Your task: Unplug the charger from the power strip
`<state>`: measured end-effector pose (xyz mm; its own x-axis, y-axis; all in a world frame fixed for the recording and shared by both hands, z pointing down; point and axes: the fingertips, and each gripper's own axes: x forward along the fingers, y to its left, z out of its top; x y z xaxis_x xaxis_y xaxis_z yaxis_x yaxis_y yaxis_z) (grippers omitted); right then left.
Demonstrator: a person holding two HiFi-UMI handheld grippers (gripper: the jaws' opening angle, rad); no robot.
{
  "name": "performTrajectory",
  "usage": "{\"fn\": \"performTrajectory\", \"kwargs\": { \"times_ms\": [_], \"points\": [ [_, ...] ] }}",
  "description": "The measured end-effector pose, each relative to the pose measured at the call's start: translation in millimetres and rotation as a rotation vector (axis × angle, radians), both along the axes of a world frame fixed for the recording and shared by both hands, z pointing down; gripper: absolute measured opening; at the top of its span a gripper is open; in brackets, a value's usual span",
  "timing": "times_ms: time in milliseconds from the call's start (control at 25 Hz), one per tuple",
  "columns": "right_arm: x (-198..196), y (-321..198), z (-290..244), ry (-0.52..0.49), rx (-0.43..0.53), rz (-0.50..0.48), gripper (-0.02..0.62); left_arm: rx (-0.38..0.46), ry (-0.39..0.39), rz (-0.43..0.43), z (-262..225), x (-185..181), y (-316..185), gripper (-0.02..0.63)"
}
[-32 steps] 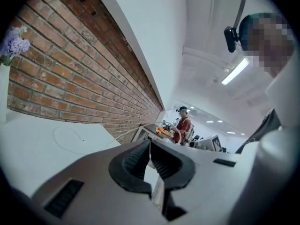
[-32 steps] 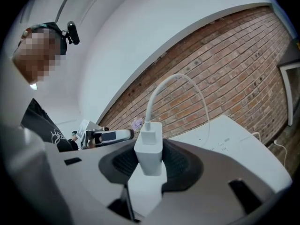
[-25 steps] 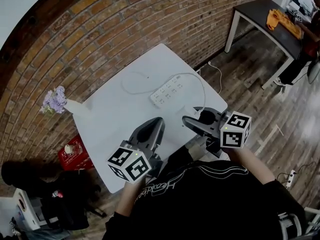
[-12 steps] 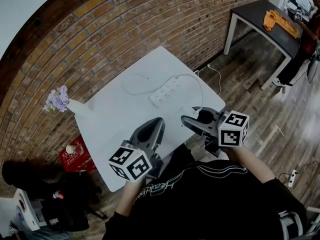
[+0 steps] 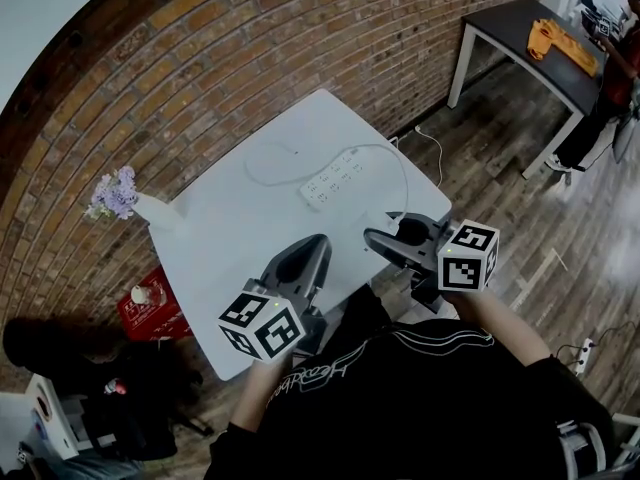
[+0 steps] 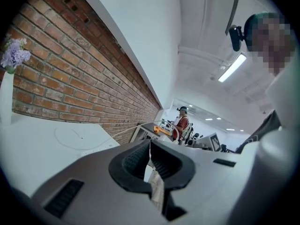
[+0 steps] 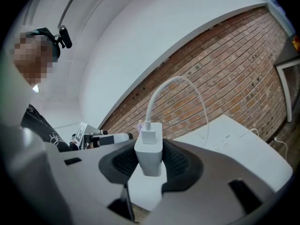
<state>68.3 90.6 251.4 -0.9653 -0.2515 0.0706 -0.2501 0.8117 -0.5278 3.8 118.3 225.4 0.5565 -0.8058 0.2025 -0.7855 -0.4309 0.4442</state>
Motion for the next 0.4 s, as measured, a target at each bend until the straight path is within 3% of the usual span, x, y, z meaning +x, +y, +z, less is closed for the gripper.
{"fn": "performTrajectory", "kwargs": {
  "times_ms": [400],
  "points": [
    [6.6, 6.9, 0.9, -0.012, -0.011, 0.017, 0.118, 0.003, -0.009, 0.01, -0.9, 6.5, 6.3, 0.009]
  ]
}}
